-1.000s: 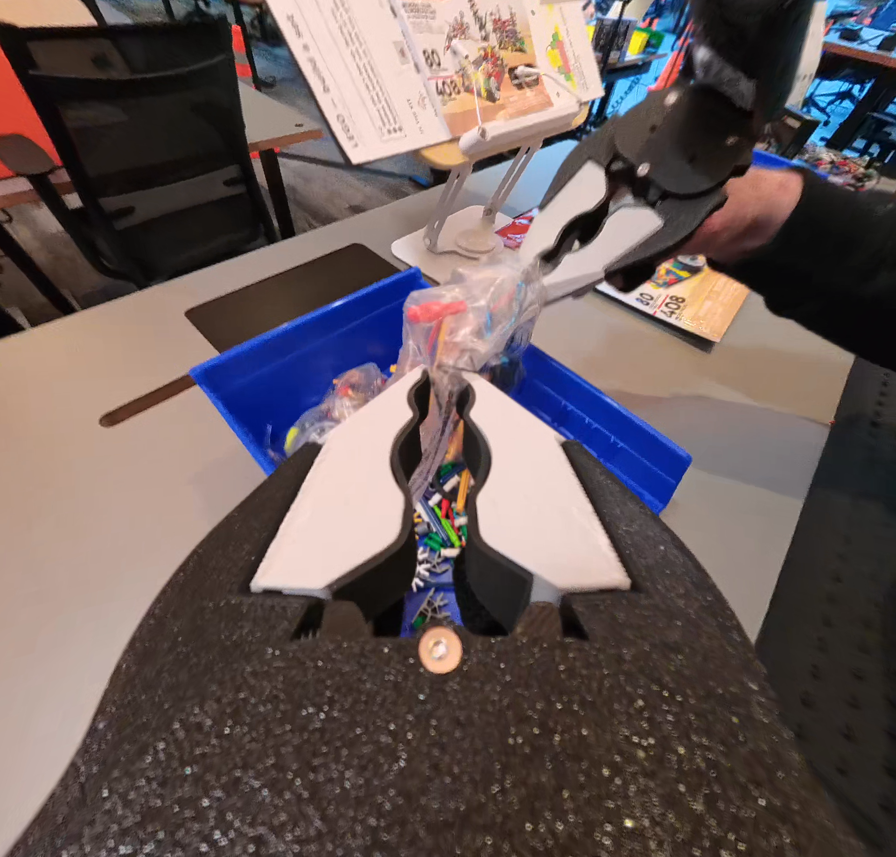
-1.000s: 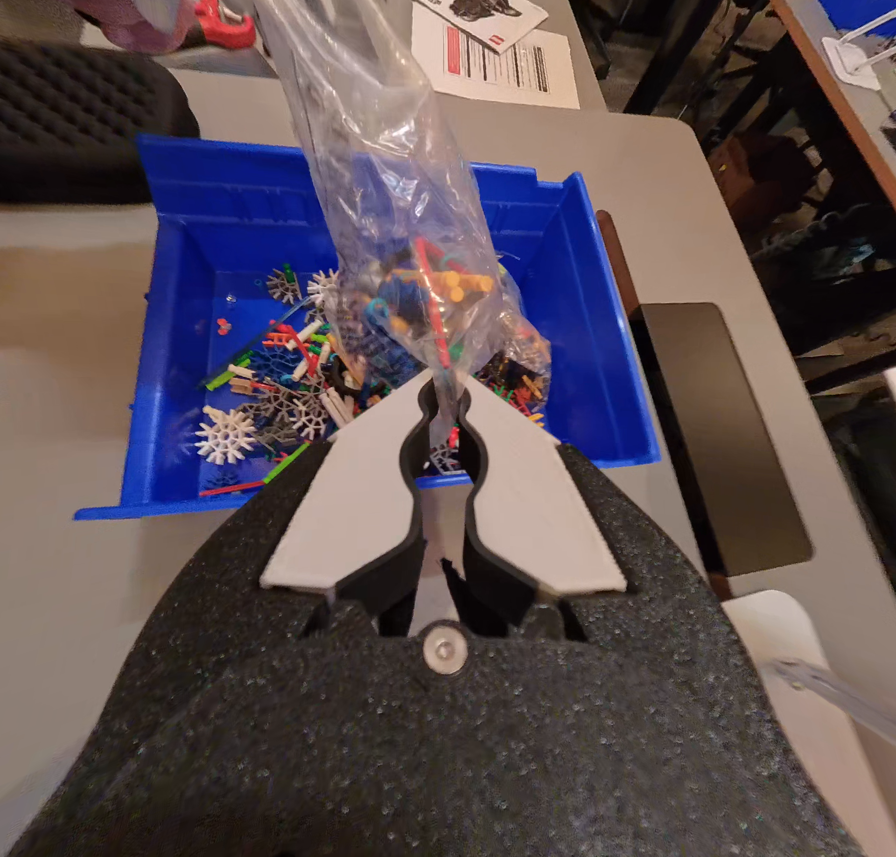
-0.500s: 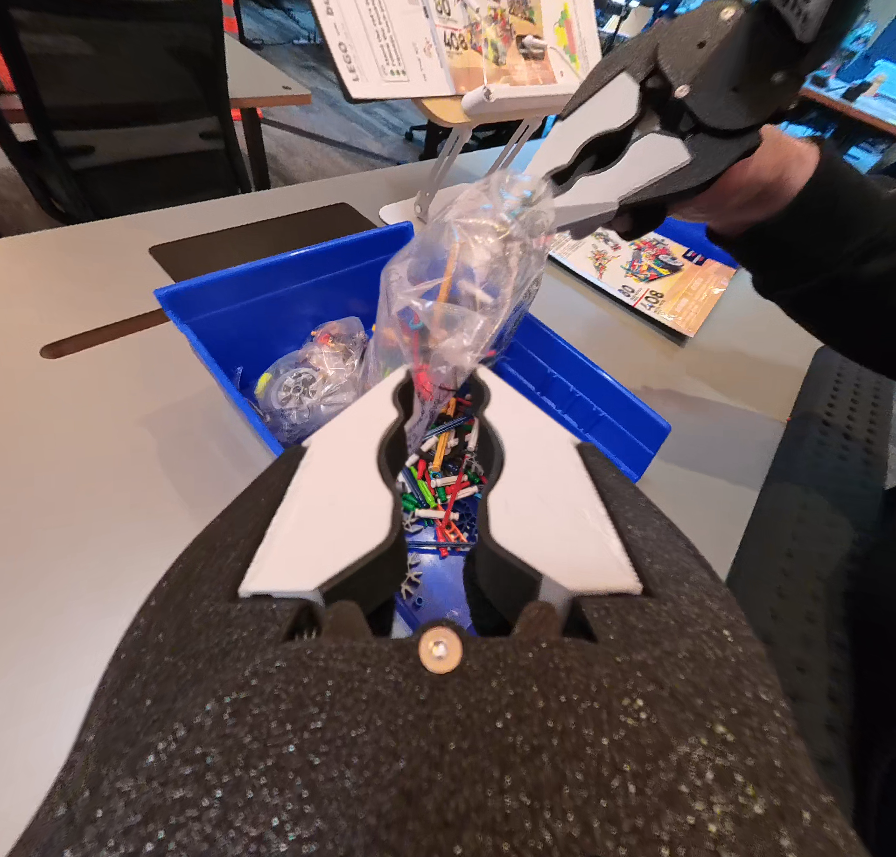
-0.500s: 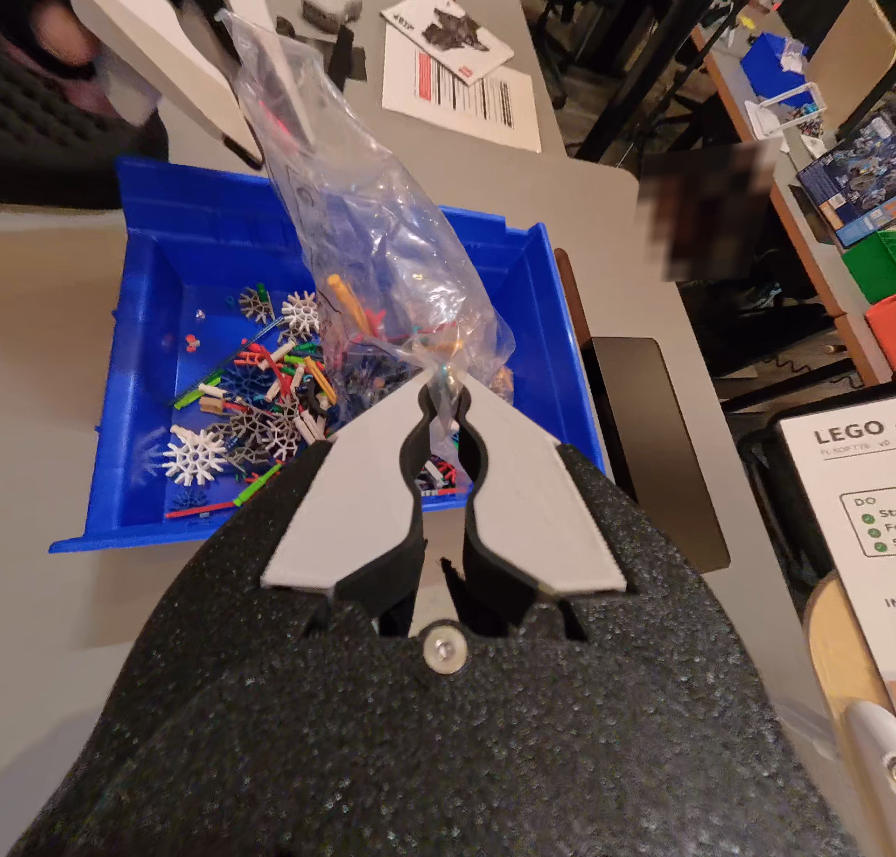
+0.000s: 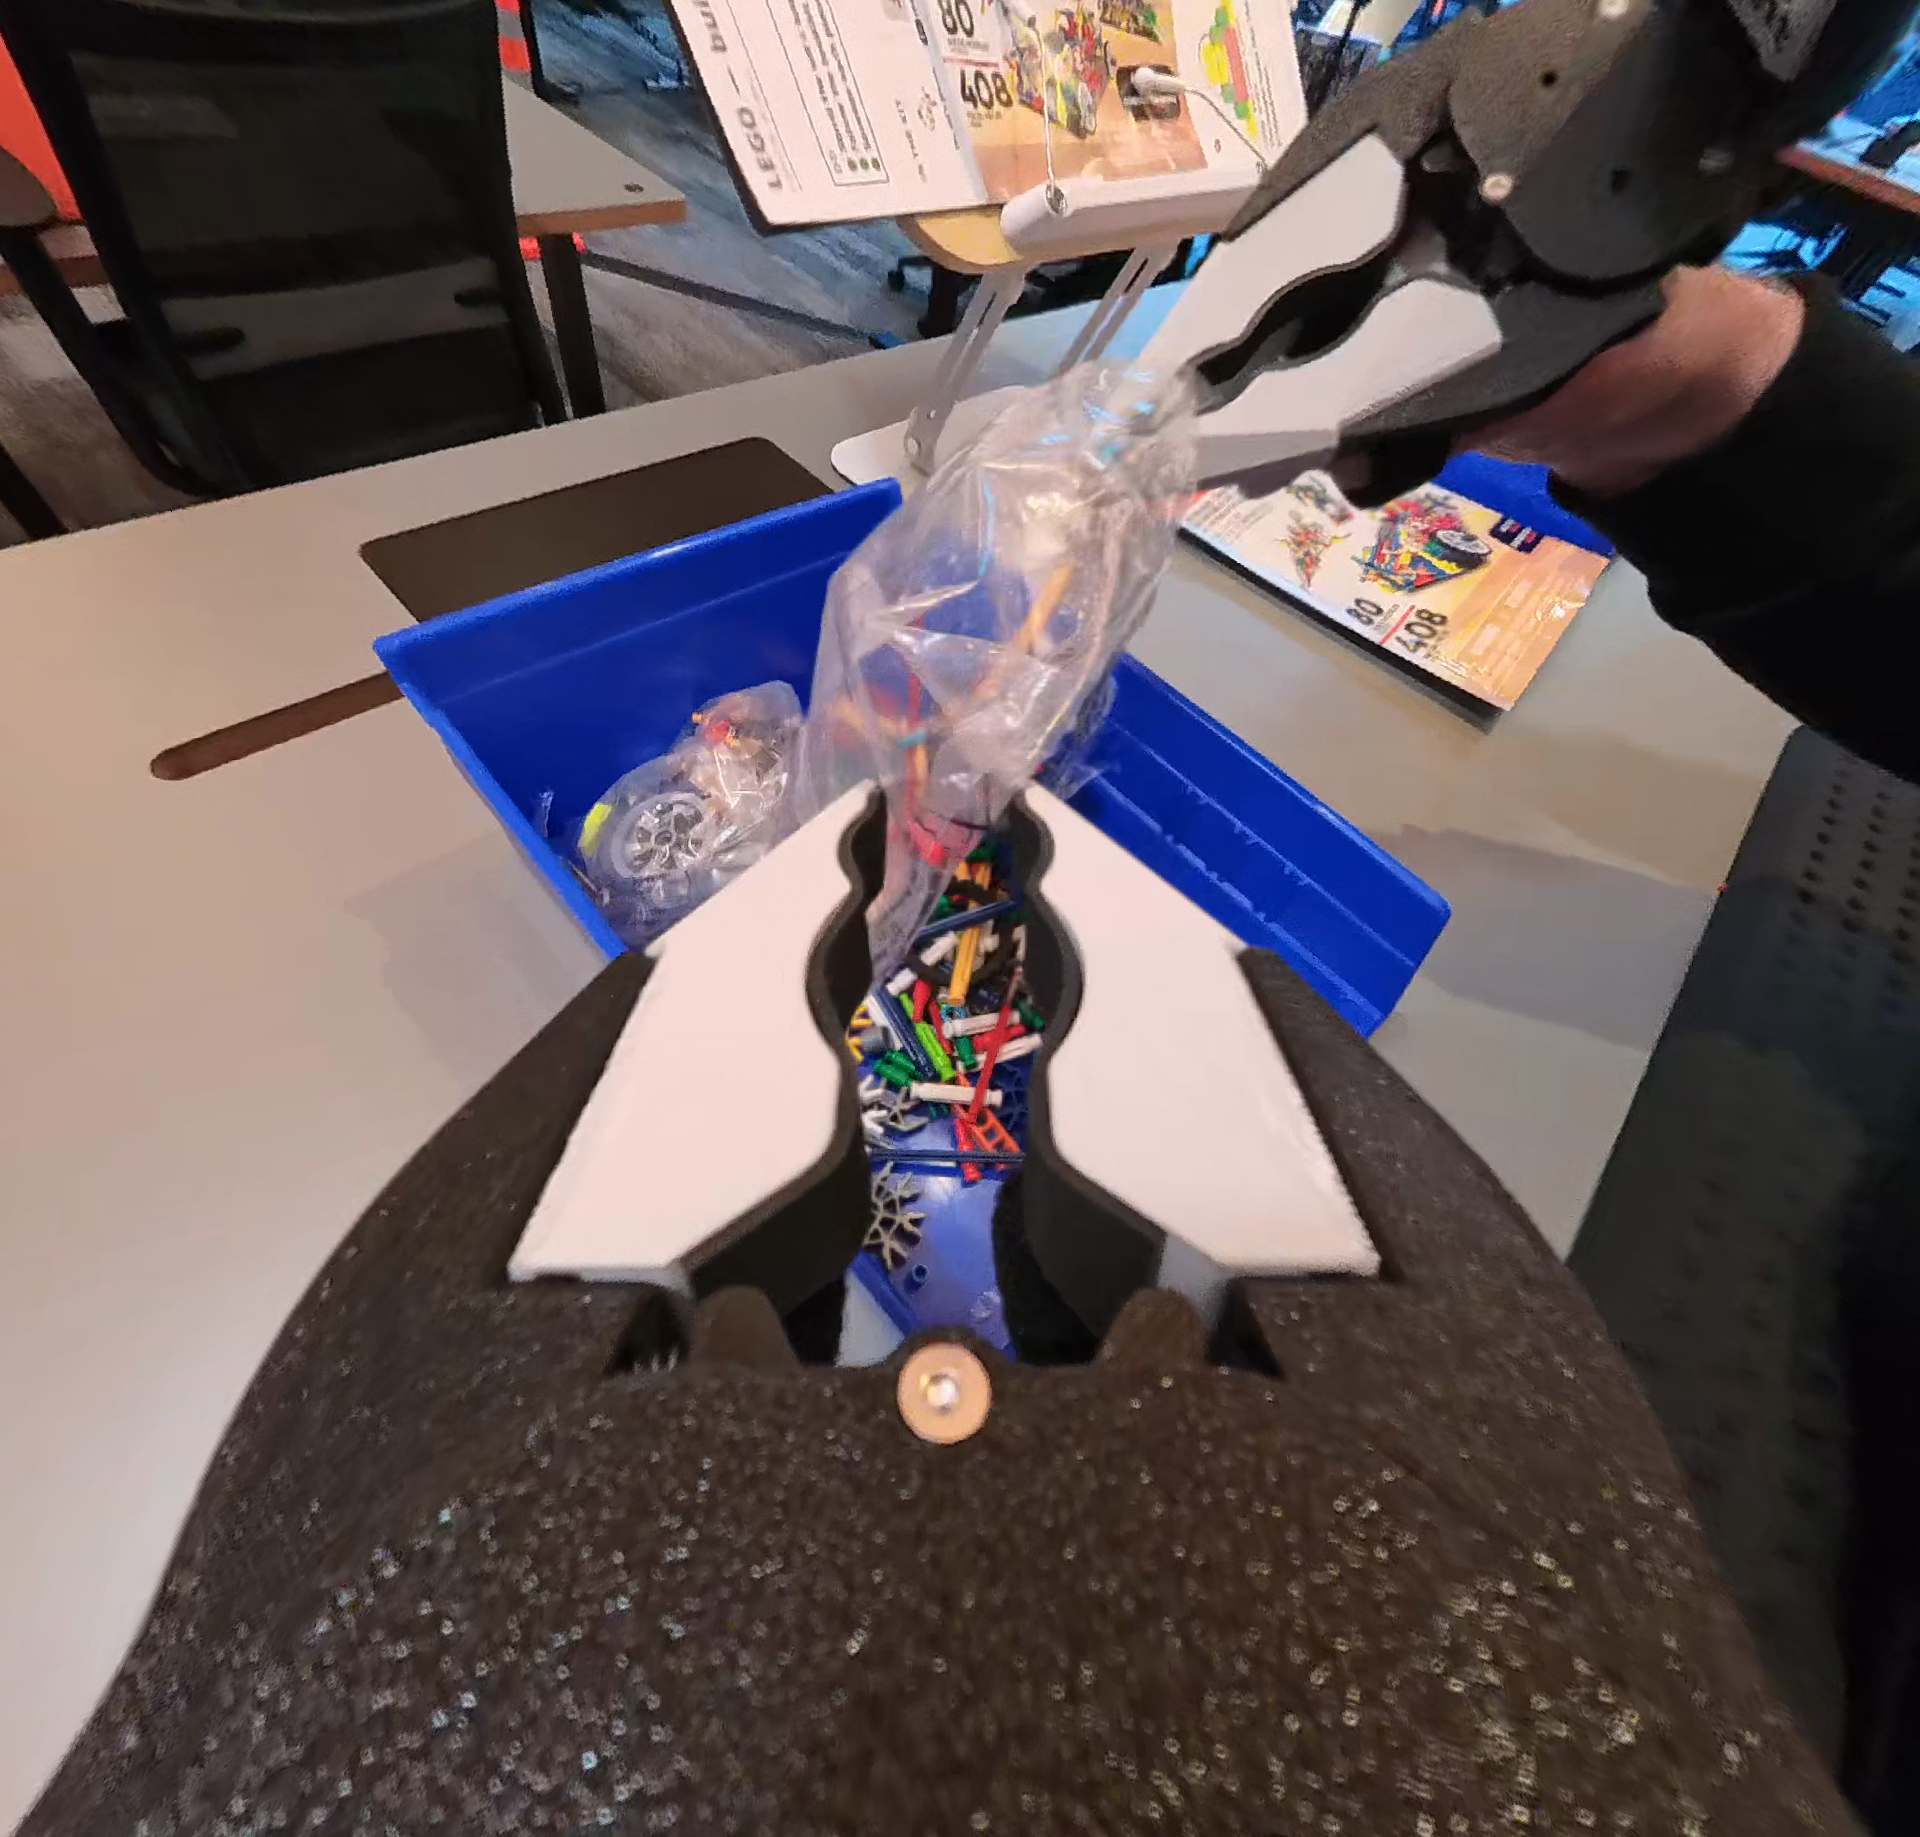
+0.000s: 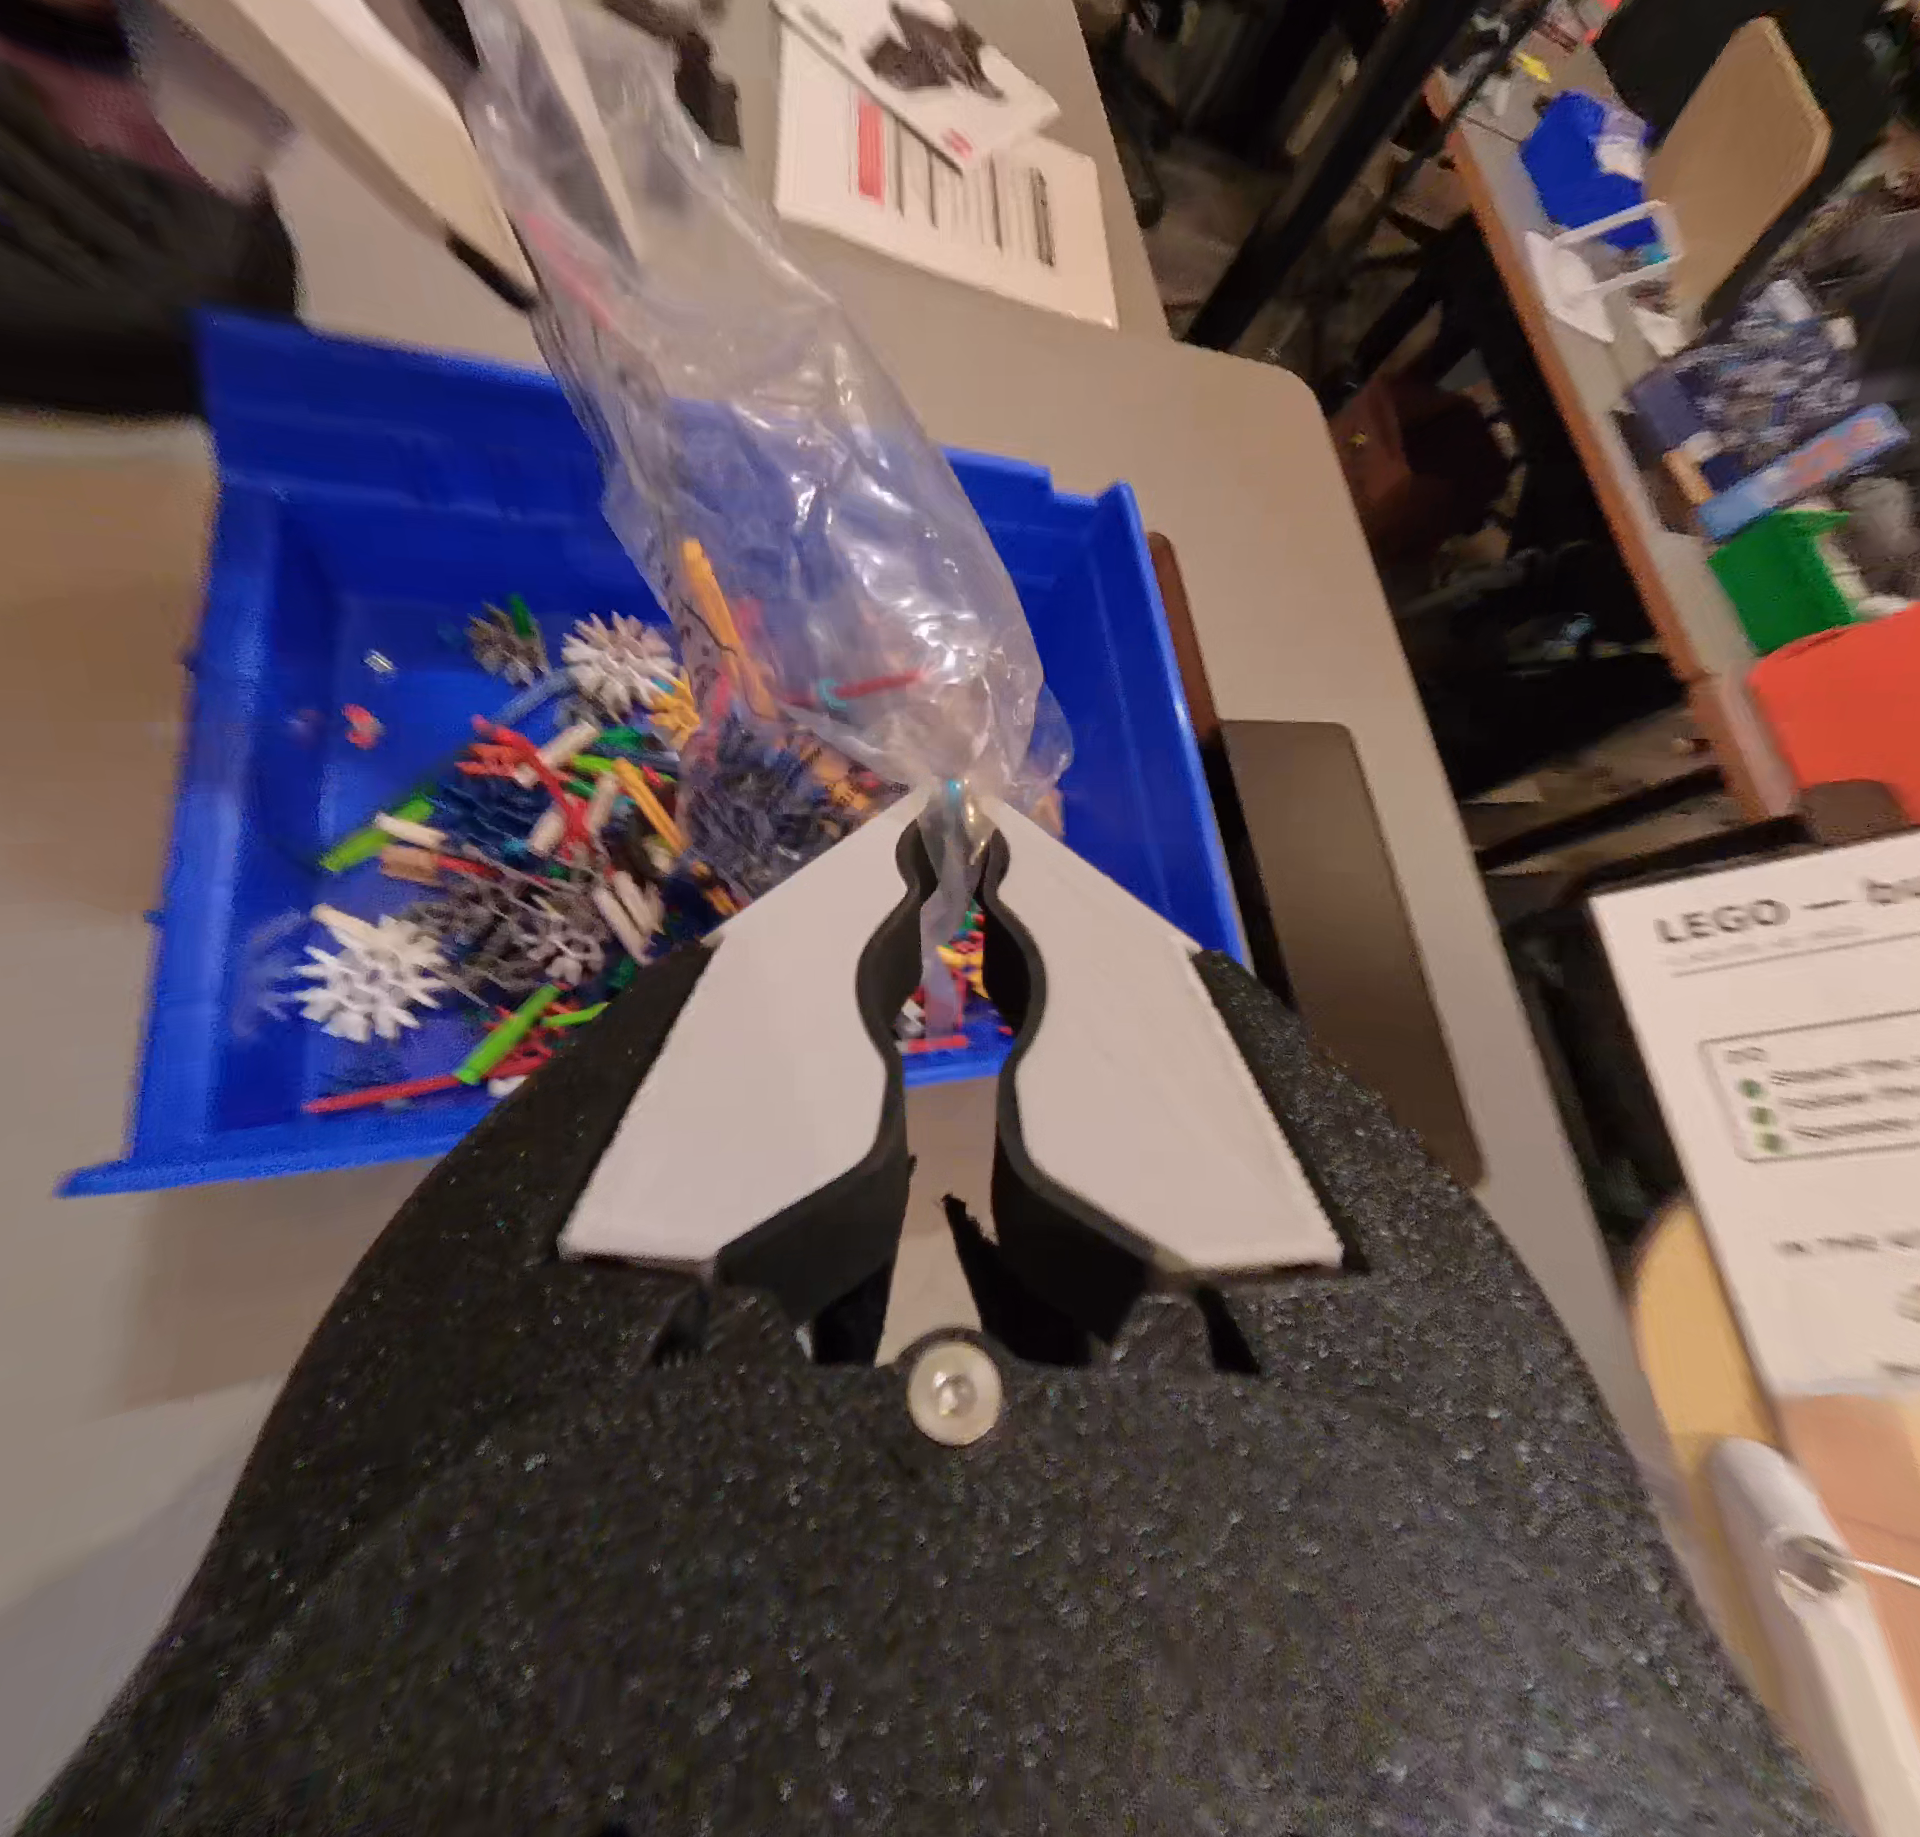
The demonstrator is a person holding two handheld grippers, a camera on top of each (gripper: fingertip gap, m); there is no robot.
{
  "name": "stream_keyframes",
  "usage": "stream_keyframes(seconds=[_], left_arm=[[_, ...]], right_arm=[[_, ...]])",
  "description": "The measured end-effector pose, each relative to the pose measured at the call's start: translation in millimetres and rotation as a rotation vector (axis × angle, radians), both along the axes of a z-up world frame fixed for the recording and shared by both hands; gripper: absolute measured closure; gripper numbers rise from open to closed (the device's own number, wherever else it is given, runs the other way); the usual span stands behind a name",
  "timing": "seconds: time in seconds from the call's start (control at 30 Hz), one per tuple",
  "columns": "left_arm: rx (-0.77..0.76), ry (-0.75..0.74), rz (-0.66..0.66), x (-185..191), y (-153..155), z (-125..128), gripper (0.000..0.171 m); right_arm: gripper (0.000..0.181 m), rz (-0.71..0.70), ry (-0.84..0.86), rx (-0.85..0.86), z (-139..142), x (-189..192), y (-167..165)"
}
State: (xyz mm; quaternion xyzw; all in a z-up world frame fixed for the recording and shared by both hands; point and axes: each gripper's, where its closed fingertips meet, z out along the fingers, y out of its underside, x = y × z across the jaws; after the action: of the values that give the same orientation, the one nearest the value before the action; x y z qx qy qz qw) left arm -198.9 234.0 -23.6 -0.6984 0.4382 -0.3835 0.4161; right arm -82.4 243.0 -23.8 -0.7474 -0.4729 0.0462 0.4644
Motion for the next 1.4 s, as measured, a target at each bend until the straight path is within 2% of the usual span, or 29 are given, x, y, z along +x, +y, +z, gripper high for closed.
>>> stream_keyframes(seconds=[0.1, 0.17, 0.2, 0.27, 0.37, 0.43, 0.47, 0.57, 0.63, 0.67, 0.73, 0.8, 0.83, 0.9, 1.03, 1.07, 1.17, 1.27, 1.4], left_arm=[[0.012, -0.05, 0.042, -4.9, 3.3, 12.6, 0.14], [0.028, -0.05, 0.057, -8.3, 6.0, 13.8, 0.151], [0.046, -0.06, 0.072, -9.9, 7.5, 17.3, 0.152], [0.071, -0.075, 0.047, -8.4, 0.4, 25.3, 0.165], [0.063, -0.015, 0.062, -6.8, 4.4, 13.0, 0.167], [0.087, -0.064, 0.081, -4.9, 4.2, 24.9, 0.164], [0.105, -0.069, 0.083, -4.1, 3.4, 28.6, 0.164], [0.116, -0.018, 0.063, -1.5, 2.4, 16.5, 0.168], [0.114, -0.072, 0.071, -0.8, 1.3, 25.4, 0.169], [0.109, -0.071, 0.08, -2.2, 3.3, 23.8, 0.168], [0.114, -0.085, 0.072, -0.2, 1.9, 24.7, 0.168], [0.121, -0.106, 0.067, 3.2, -0.9, 32.4, 0.168], [0.137, -0.088, 0.076, 2.5, 1.0, 31.5, 0.168], [0.119, -0.098, 0.073, 2.0, 2.2, 29.8, 0.167], [0.117, -0.103, 0.081, 1.8, 0.7, 27.1, 0.164], [0.108, -0.105, 0.085, 1.5, 1.3, 26.2, 0.159], [0.082, -0.077, 0.081, 3.0, 1.7, 17.6, 0.145], [0.039, -0.011, 0.087, 3.6, 4.3, -3.5, 0.127], [0.03, 0.046, 0.07, 2.8, 2.4, -21.9, 0.133]], right_arm=[[0.181, 0.01, 0.07, 0.024, 13.7, -5.7, -4.2], [0.181, -0.015, -0.01, -0.005, -2.9, 2.2, 1.1], [0.181, -0.012, -0.005, 0.013, -0.1, 1.5, 1.0], [0.181, 0.015, 0.068, 0.029, 14.4, -7.7, -4.3], [0.181, -0.003, -0.009, 0.006, -0.8, -1.3, 1.7], [0.181, 0.014, 0.106, 0.076, 24.8, -8.3, -1.4], [0.181, 0.017, 0.135, 0.074, 29.1, -9.4, -2.5], [0.181, -0.01, -0.013, 0.02, -0.1, 2.3, 3.3], [0.181, 0.022, 0.095, 0.06, 18.4, -7.2, -3.5], [0.181, 0.024, 0.118, 0.046, 19.2, -8.1, -4.8], [0.181, 0.0, 0.033, 0.004, -0.5, -0.8, -0.9], [0.181, 0.017, 0.075, 0.012, 3.2, -4.7, -4.0], [0.181, 0.028, 0.108, -0.005, 4.0, -7.4, -6.1], [0.181, 0.016, 0.055, -0.036, -11.7, -2.8, -3.3], [0.181, 0.025, 0.141, -0.029, -2.2, -6.7, -5.9], [0.181, 0.019, 0.13, -0.034, -5.4, -4.7, -4.9], [0.181, 0.039, 0.221, -0.022, 11.3, -10.4, -10.6], [0.181, 0.027, 0.229, -0.048, 5.3, -8.6, -9.0], [0.181, 0.02, 0.274, -0.058, 5.4, -5.9, -12.2]])
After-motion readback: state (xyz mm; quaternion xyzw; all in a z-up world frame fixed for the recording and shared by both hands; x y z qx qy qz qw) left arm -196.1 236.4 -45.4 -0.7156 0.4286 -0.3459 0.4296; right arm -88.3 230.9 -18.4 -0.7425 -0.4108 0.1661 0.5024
